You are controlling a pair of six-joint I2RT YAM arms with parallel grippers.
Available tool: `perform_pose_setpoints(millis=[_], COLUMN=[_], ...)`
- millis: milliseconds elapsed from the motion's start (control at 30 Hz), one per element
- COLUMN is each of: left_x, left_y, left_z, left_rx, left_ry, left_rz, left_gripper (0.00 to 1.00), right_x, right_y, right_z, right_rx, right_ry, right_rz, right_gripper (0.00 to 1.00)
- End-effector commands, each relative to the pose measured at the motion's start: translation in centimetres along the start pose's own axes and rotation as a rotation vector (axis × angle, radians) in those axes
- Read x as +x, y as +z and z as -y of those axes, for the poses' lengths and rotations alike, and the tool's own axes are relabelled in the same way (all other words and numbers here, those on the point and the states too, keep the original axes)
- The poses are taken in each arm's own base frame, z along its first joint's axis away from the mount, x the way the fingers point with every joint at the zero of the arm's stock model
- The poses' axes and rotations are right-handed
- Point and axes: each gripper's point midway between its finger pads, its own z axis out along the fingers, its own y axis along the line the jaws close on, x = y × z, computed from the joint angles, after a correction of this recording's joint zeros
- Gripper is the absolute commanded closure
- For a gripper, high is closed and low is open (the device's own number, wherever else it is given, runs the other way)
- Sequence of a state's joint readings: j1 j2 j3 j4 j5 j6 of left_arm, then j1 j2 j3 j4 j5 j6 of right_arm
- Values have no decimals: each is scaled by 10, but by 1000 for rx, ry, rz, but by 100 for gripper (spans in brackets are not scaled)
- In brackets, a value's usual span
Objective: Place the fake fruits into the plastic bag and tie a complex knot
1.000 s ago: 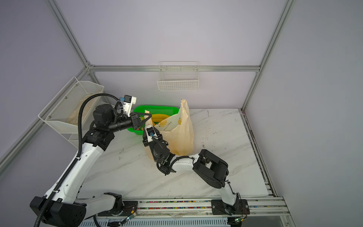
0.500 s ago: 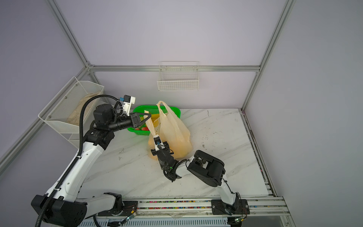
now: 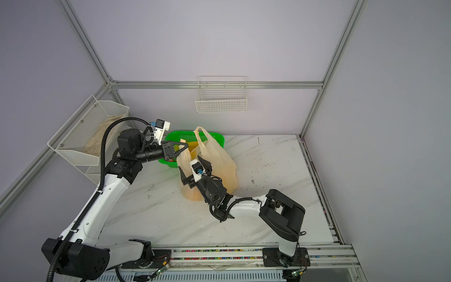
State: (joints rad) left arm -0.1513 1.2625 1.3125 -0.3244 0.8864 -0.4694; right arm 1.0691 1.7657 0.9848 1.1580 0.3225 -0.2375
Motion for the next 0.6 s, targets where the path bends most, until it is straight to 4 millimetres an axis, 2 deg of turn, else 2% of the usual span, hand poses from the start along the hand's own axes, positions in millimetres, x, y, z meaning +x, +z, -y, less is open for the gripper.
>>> perform_pose_setpoints(millis=[0,133,200,233,300,433,500,567], left_x=[-7,-9,-10,-11,-13,-17,-20,-21], left_y=[-5,-7,-7,-8,-10,-15,-19,-21], left_z=[15,20,21,20,21,18,17,14], left_rx=[49,58,61,55,53,33,25,15], left_ry=[61,64,61,59,57,49,50,44], left_rz=[9,12,12,15,20,41,57,66], left_gripper=[100,100,100,100,100,100,100,100], right_x=[6,12,19,22,35,66,81,89], right_y=[15,31,37,38,38,28,16,6], right_z=[-11,-13,-17,-19,-26,-25,-21,-16], right_rx=[-143,-237,-294,-316,-383,-398,-384,-363], right_ry=[-40,-18,-8,-6,14,44,68,91], right_rz=[-14,5,5,4,-15,-87,-123,-142], right_gripper=[6,7,11,17,37,65,75,78])
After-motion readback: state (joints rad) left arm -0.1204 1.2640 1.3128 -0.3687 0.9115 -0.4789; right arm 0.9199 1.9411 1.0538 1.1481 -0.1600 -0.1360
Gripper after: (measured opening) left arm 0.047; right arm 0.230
